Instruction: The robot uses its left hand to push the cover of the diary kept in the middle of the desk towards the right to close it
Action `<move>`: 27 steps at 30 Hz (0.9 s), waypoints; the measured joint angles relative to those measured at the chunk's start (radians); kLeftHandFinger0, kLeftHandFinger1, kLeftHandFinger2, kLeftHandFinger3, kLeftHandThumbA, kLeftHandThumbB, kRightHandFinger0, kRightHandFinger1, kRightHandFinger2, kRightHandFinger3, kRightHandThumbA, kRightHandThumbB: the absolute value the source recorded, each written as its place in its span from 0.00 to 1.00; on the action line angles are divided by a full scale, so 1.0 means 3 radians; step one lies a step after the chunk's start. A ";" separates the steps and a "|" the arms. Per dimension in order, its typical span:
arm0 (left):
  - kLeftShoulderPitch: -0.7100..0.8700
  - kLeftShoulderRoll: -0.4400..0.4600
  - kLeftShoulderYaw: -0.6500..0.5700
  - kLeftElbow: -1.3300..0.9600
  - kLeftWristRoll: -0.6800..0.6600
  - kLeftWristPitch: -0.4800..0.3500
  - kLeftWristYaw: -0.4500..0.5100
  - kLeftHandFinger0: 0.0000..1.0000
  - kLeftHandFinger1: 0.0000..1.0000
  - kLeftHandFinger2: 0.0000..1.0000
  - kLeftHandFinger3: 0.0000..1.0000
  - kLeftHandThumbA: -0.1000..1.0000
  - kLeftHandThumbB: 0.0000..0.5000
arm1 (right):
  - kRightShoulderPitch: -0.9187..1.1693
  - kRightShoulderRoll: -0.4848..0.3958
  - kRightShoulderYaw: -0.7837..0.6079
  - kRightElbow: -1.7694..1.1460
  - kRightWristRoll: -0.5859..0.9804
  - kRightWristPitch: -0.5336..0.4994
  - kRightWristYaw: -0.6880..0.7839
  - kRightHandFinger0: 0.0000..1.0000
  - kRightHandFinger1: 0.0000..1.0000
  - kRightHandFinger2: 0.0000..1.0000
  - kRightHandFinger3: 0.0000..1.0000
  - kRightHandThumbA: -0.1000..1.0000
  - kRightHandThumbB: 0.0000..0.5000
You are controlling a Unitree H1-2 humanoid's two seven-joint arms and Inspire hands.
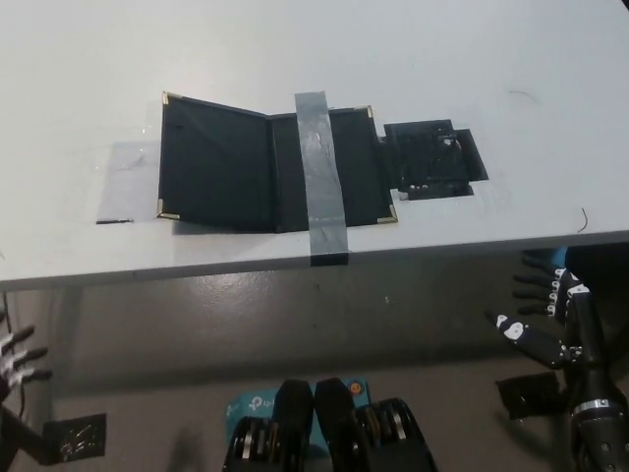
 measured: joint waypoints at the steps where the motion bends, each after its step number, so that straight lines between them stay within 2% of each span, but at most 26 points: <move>1: -0.0008 0.0007 -0.0018 -0.0146 -0.0004 0.0024 -0.0009 0.71 0.77 0.86 0.98 1.00 0.55 | 0.0001 0.0000 0.0000 0.0000 -0.0003 0.0000 0.0000 0.48 0.58 0.65 0.75 0.90 0.10; 5: -0.0107 0.0076 -0.0095 -0.0672 -0.0035 0.0156 -0.0054 0.73 0.79 0.90 1.00 1.00 0.58 | 0.0000 -0.0001 -0.0001 0.0000 -0.0008 0.0001 0.0000 0.48 0.58 0.65 0.75 0.91 0.11; 7: -0.0186 0.0111 -0.0128 -0.0873 -0.0072 0.0227 -0.0076 0.73 0.78 0.88 0.99 1.00 0.59 | 0.0000 -0.0003 -0.0001 0.0001 -0.0013 0.0001 0.0000 0.48 0.58 0.65 0.75 0.92 0.11; 9: -0.0300 0.0130 -0.0153 -0.1047 -0.0134 0.0308 -0.0087 0.73 0.77 0.87 0.97 1.00 0.56 | 0.0000 -0.0004 -0.0001 0.0001 -0.0015 0.0001 0.0000 0.48 0.58 0.65 0.75 0.91 0.12; 10: -0.0351 0.0134 -0.0158 -0.1095 -0.0170 0.0353 -0.0088 0.74 0.77 0.87 0.97 1.00 0.47 | 0.0000 -0.0004 -0.0001 0.0001 -0.0015 0.0001 0.0000 0.48 0.58 0.65 0.75 0.91 0.13; 14: -0.0633 0.0135 -0.0155 -0.1201 -0.0383 0.0550 -0.0080 0.69 0.77 0.89 0.98 1.00 0.50 | 0.0001 -0.0004 -0.0002 0.0001 -0.0019 0.0019 0.0000 0.48 0.58 0.65 0.75 0.93 0.15; 15: -0.0709 0.0135 -0.0153 -0.1215 -0.0432 0.0601 -0.0076 0.70 0.80 0.92 1.00 1.00 0.52 | 0.0001 -0.0004 -0.0002 0.0001 -0.0020 0.0027 0.0000 0.47 0.57 0.64 0.74 0.93 0.14; 16: -0.0774 0.0135 -0.0151 -0.1224 -0.0474 0.0648 -0.0072 0.82 0.87 0.97 1.00 1.00 0.40 | 0.0001 -0.0004 -0.0002 0.0000 -0.0021 0.0032 0.0000 0.46 0.57 0.64 0.75 0.93 0.14; 18: -0.0890 0.0134 -0.0150 -0.1200 -0.0543 0.0724 -0.0071 0.99 1.00 1.00 1.00 1.00 0.36 | 0.0001 -0.0007 -0.0001 0.0000 -0.0026 0.0044 0.0000 0.46 0.56 0.64 0.75 0.93 0.11; 23: -0.1201 0.0072 -0.0068 -0.0968 -0.0773 0.0952 0.0005 1.00 1.00 1.00 1.00 1.00 0.40 | 0.0000 -0.0007 0.0000 -0.0001 -0.0031 0.0070 0.0000 0.45 0.55 0.63 0.74 0.91 0.10; 25: -0.1268 0.0038 -0.0048 -0.0811 -0.0819 0.1014 0.0030 1.00 1.00 1.00 1.00 1.00 0.37 | 0.0000 -0.0007 -0.0001 -0.0001 -0.0030 0.0072 0.0000 0.48 0.58 0.65 0.77 0.88 0.07; 27: -0.1328 0.0012 -0.0035 -0.0633 -0.0843 0.1053 0.0057 1.00 1.00 1.00 1.00 1.00 0.33 | 0.0000 -0.0007 -0.0001 -0.0001 -0.0028 0.0076 0.0000 0.48 0.57 0.65 0.76 0.88 0.08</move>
